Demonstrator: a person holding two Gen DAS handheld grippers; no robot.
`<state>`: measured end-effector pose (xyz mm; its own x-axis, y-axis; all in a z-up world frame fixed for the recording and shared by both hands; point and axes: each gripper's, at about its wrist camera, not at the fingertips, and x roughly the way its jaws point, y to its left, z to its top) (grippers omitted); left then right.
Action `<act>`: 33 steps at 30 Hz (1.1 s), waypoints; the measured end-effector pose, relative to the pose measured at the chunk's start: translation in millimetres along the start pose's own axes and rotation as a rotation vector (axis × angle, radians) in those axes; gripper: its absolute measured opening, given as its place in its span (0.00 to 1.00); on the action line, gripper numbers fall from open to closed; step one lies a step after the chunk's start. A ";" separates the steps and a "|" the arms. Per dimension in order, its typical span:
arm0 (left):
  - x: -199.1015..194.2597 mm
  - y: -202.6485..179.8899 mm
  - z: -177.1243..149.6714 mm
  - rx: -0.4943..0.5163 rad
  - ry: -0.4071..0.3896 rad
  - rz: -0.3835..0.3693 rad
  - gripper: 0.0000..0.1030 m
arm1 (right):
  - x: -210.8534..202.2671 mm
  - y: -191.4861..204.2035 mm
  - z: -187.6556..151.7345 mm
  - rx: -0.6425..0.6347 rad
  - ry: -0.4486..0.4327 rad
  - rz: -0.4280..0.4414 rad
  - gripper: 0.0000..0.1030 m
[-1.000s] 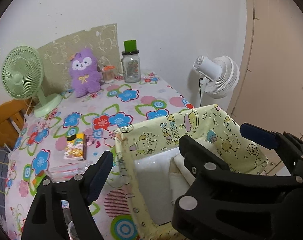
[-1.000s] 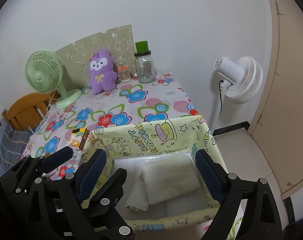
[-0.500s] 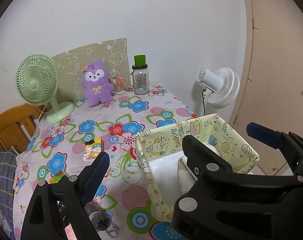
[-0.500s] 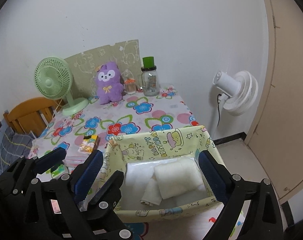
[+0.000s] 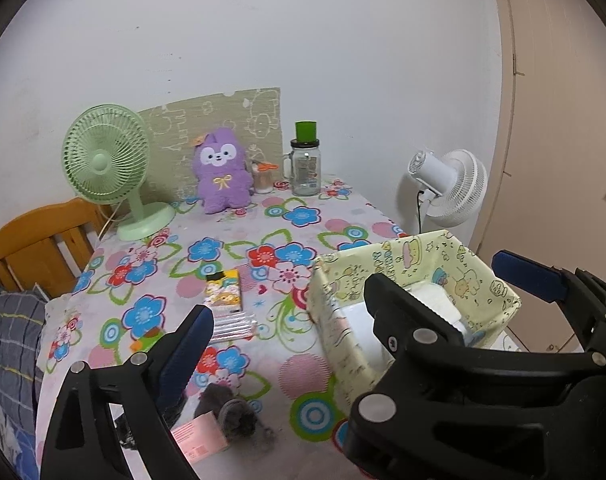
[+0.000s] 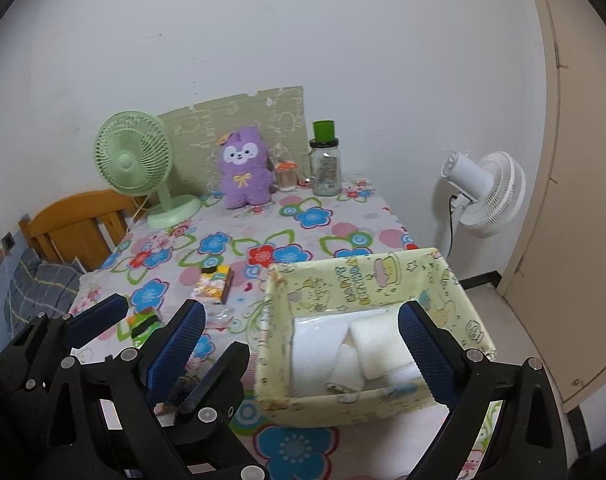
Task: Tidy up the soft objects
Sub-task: 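Withdraw both tools from the box back over the table, then grasp the grey glove with the right tool while the left tool grasps the pink bag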
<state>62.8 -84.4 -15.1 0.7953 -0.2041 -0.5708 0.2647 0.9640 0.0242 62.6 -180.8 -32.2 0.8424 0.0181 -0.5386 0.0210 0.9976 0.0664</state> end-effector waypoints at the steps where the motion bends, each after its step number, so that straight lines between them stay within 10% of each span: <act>1: -1.8 2.7 -1.6 -0.003 -0.002 0.004 0.93 | -1.3 4.2 -1.2 -0.005 -0.003 0.001 0.96; 33: -7.1 76.0 -73.2 -0.070 0.038 0.093 0.93 | 21.7 89.2 -58.2 -0.094 0.024 0.110 0.96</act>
<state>37.3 2.7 -69.3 0.7932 -0.1077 -0.5993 0.1508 0.9883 0.0220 51.4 -87.6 -86.9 0.8236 0.1285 -0.5523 -0.1227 0.9913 0.0477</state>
